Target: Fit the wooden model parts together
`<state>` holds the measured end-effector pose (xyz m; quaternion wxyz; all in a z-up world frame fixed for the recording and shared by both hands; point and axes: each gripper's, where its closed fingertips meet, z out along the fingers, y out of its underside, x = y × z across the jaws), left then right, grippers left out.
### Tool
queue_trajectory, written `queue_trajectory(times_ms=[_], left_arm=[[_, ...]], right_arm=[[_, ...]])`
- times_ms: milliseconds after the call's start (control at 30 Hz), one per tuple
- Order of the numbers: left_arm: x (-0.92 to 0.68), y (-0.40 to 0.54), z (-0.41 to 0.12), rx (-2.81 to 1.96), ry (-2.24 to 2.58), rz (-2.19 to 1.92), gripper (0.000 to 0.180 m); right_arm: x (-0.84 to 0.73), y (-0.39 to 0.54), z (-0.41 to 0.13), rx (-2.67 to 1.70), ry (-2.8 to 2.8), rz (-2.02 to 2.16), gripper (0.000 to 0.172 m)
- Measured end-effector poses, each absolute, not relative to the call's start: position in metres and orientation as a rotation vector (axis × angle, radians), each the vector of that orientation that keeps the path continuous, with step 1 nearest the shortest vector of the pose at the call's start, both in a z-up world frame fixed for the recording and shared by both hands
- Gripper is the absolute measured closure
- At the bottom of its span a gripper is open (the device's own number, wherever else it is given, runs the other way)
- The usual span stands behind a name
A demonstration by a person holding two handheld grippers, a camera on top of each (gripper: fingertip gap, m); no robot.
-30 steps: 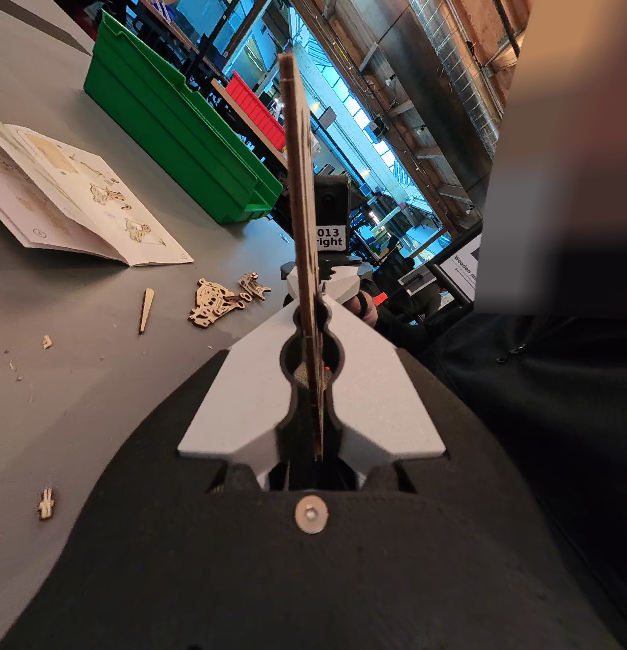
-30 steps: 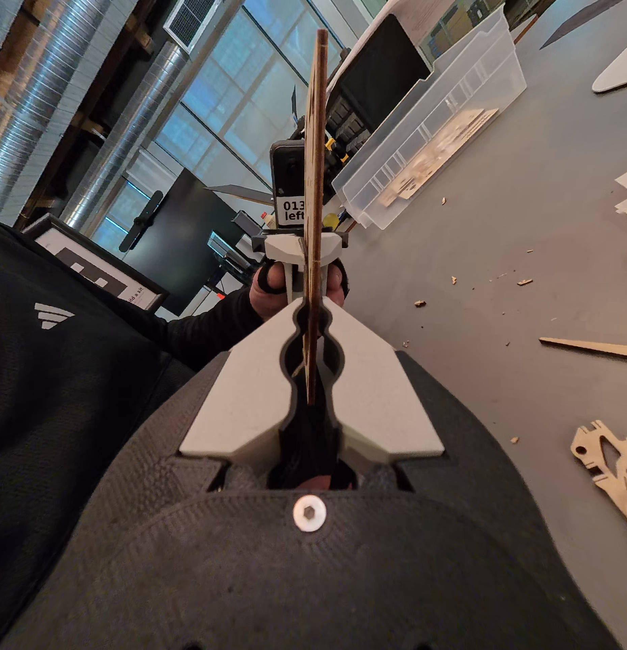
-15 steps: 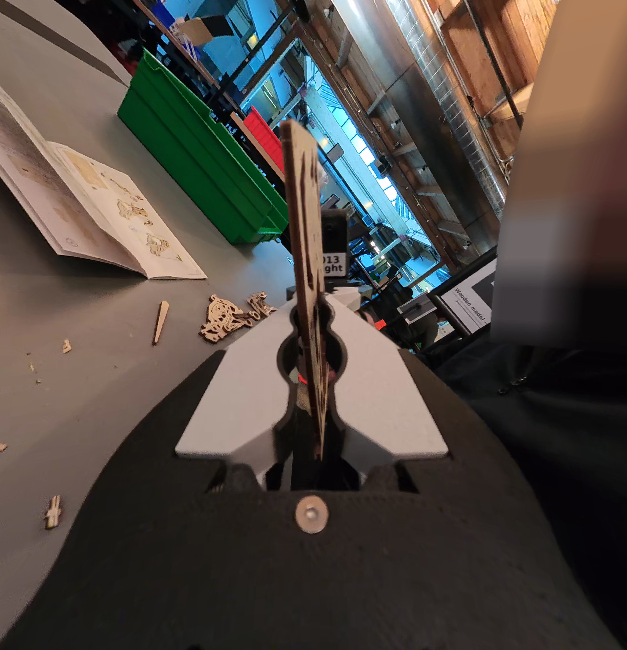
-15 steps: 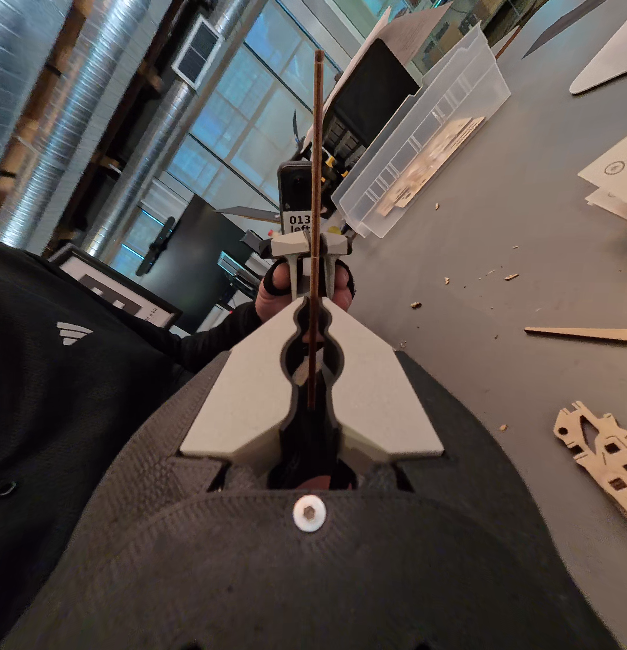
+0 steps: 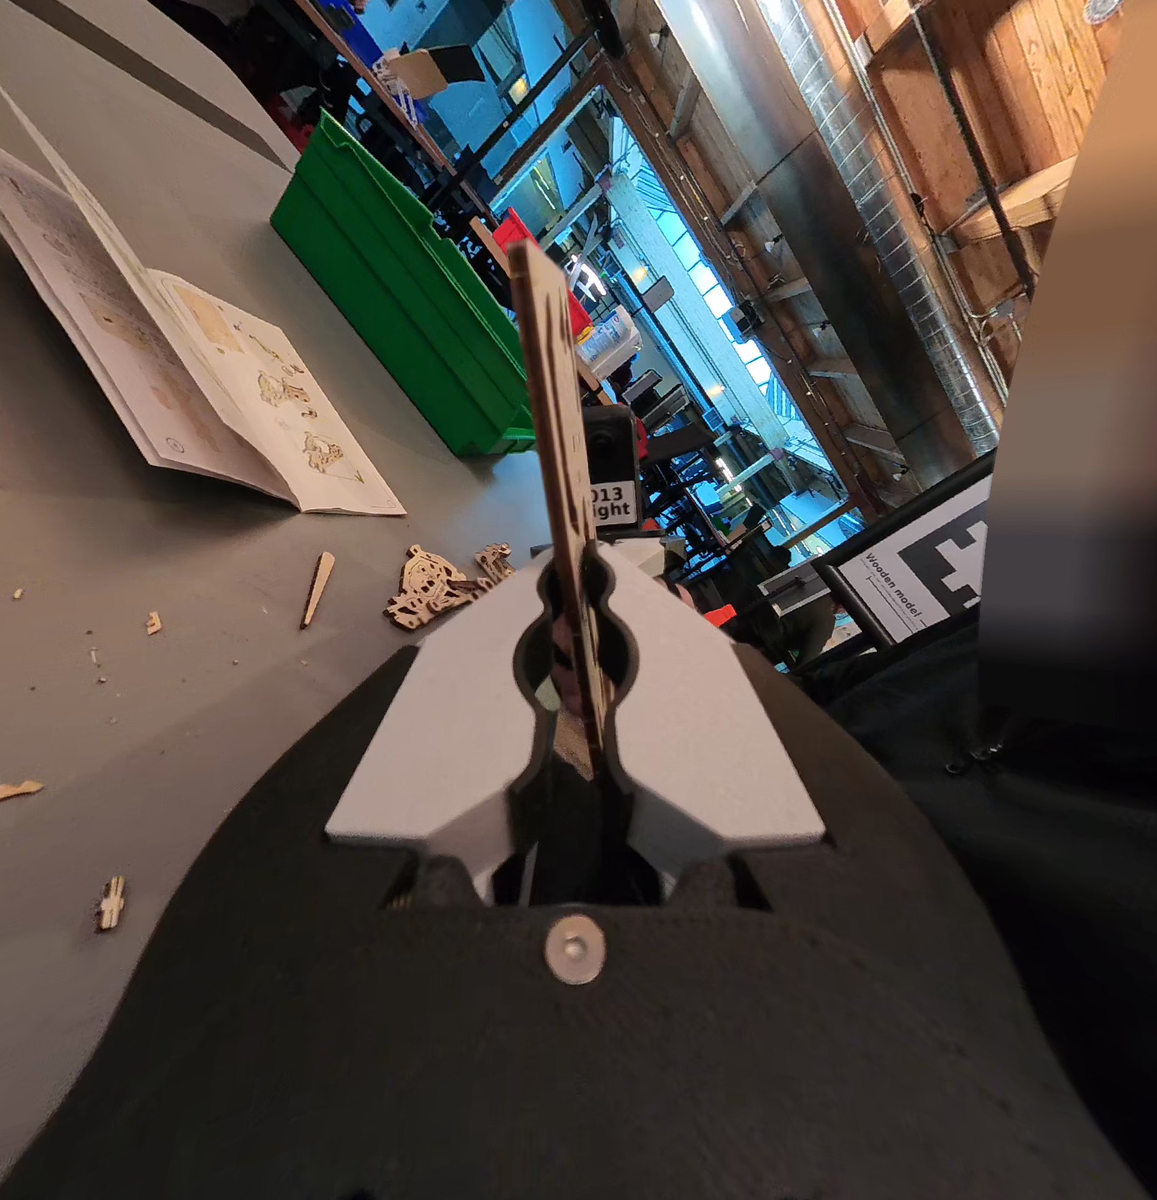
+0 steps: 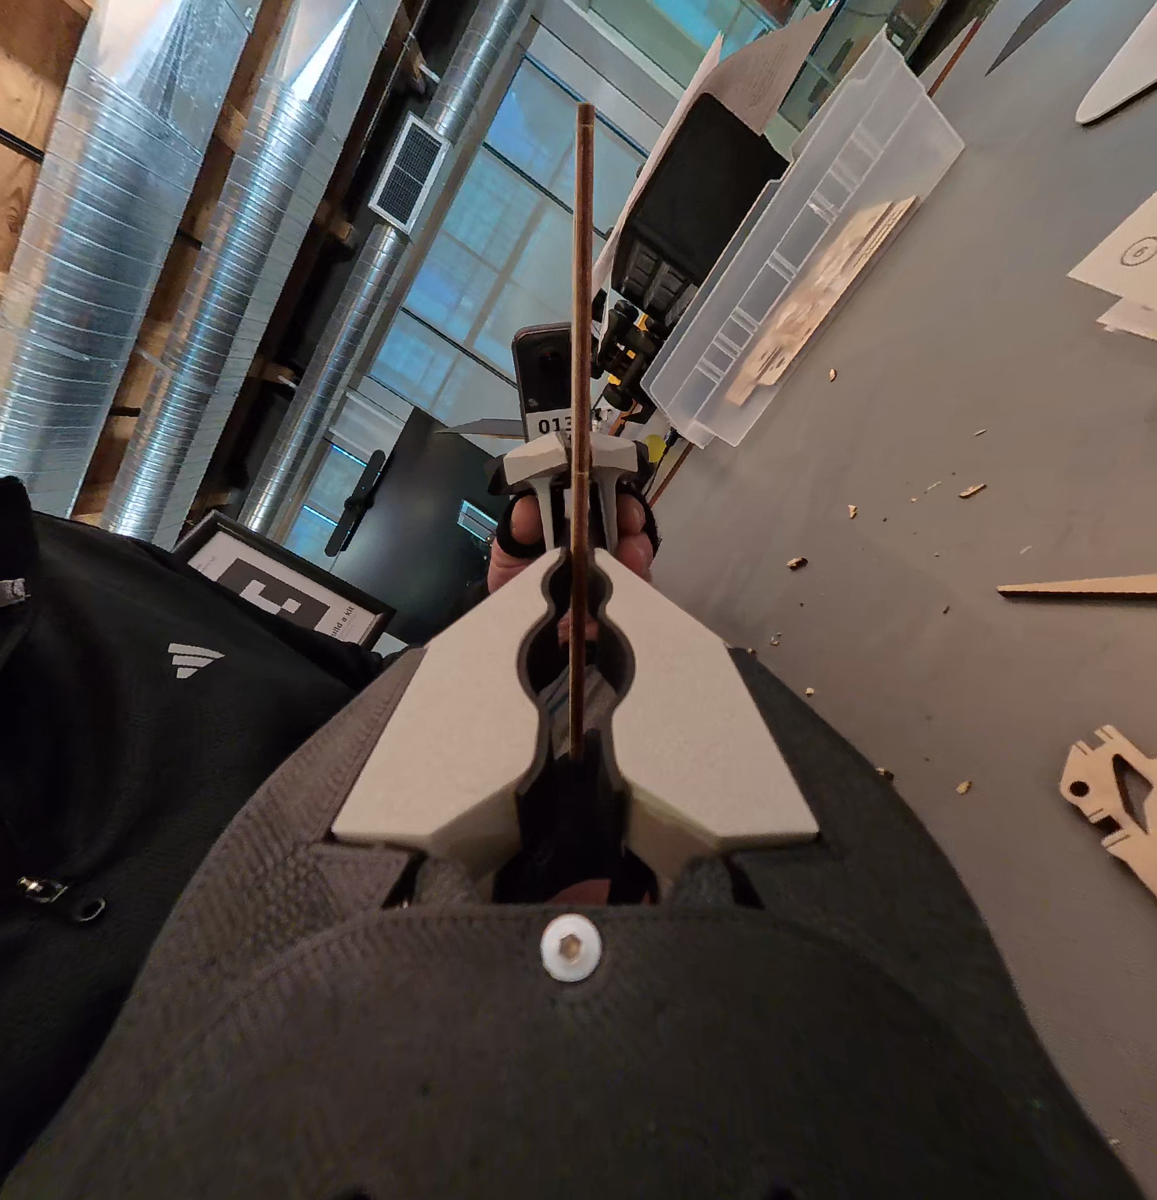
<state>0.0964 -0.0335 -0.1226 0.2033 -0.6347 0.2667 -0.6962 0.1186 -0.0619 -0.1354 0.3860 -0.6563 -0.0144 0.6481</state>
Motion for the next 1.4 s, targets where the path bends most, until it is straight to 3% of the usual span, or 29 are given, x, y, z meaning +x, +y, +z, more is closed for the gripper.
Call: queue_trajectory(times_ms=[167, 700, 1233, 1400], left_arm=[[0.087, -0.023, -0.116, -1.741, 0.637, -1.970, 0.165], [0.081, -0.018, -0.111, -1.729, 0.615, -1.957, 0.173], [0.071, -0.016, -0.115, -1.741, 0.563, -1.978, 0.167], [0.073, -0.021, -0.117, -1.756, 0.619, -1.934, 0.176]], right_arm=[[0.121, -0.061, -0.133, -1.657, -0.017, 1.664, 0.171], [0.123, -0.061, -0.135, -1.647, 0.010, 1.706, 0.171], [0.124, -0.061, -0.134, -1.639, 0.028, 1.717, 0.171], [0.120, -0.062, -0.136, -1.666, -0.006, 1.693, 0.171]])
